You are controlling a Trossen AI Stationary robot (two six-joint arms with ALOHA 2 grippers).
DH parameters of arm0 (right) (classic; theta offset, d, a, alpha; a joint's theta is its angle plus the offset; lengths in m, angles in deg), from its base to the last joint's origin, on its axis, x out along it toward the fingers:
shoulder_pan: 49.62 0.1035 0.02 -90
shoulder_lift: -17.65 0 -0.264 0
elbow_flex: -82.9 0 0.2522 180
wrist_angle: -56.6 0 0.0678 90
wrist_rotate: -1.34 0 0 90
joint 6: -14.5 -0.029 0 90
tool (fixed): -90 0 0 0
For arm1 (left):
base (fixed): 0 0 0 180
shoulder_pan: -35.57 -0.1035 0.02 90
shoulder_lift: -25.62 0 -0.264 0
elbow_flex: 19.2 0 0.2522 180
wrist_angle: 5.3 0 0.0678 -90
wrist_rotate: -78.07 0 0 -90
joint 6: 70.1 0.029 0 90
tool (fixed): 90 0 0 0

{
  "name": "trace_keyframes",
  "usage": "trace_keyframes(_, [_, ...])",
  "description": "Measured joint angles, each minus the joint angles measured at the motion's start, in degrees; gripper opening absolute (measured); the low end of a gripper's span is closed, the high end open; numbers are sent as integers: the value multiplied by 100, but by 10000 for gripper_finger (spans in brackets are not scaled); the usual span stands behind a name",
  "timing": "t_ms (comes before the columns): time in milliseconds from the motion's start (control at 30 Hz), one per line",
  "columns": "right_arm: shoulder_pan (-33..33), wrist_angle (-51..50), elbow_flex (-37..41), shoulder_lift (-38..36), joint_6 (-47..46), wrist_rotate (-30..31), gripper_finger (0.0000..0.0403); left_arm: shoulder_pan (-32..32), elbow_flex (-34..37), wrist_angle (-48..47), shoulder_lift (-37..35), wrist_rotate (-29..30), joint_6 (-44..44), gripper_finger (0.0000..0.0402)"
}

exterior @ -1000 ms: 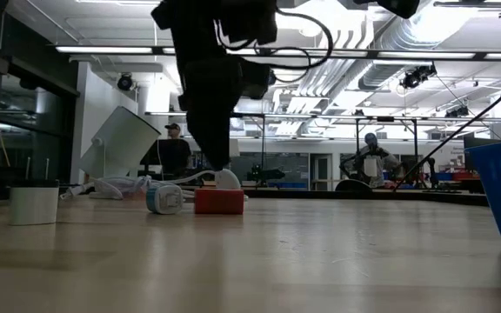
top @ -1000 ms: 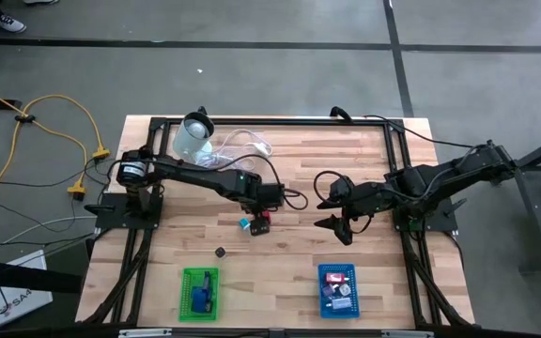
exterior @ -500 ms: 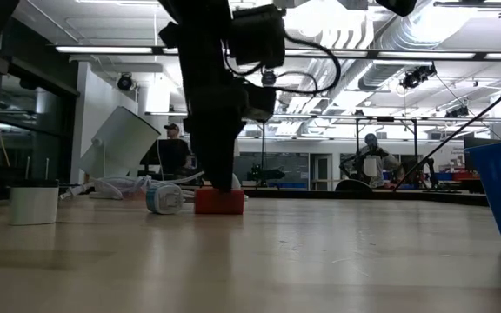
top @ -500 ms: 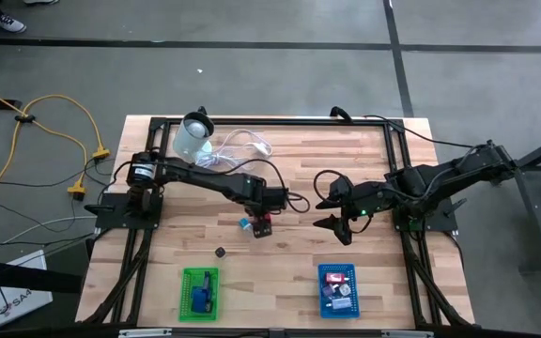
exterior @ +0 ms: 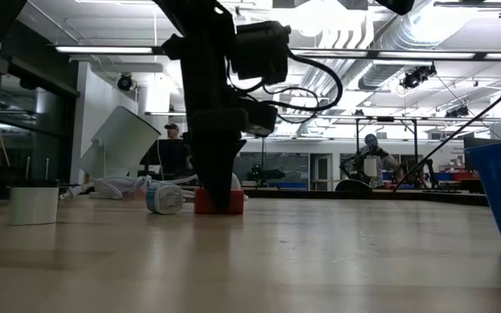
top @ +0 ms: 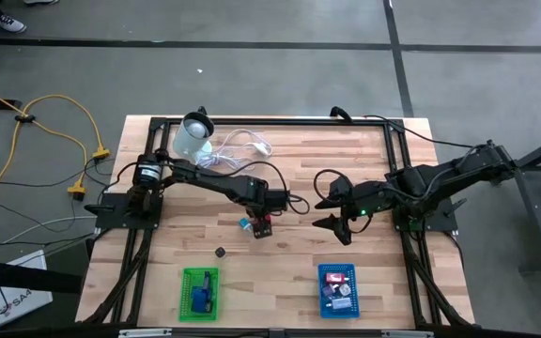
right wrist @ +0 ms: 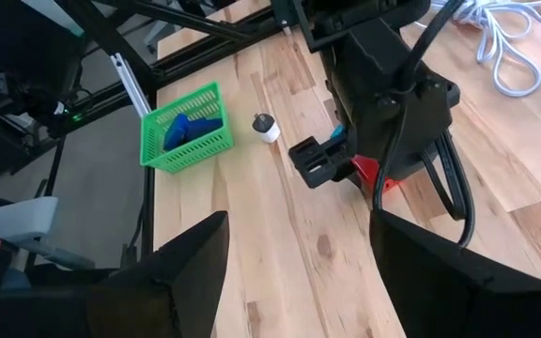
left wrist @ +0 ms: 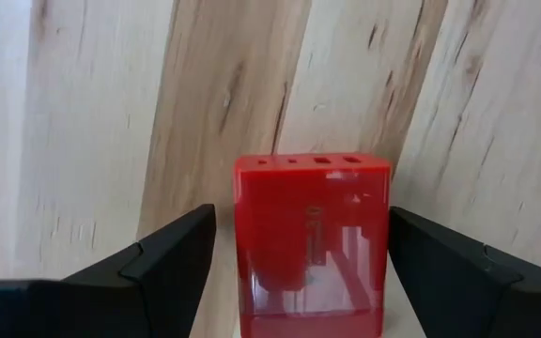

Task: Pick & Place Office items
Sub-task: Put the red charger adapter into the blue bin

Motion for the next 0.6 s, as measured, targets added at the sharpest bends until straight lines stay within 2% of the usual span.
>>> trace_keyframes(200, [-2, 36, 0, 0, 0, 0, 245, -26, -1, -45, -2, 21, -1, 292])
trace_keyframes(600, [0, 37, 0, 0, 0, 0, 245, -62, -1, -98, -9, -100, 1, 222])
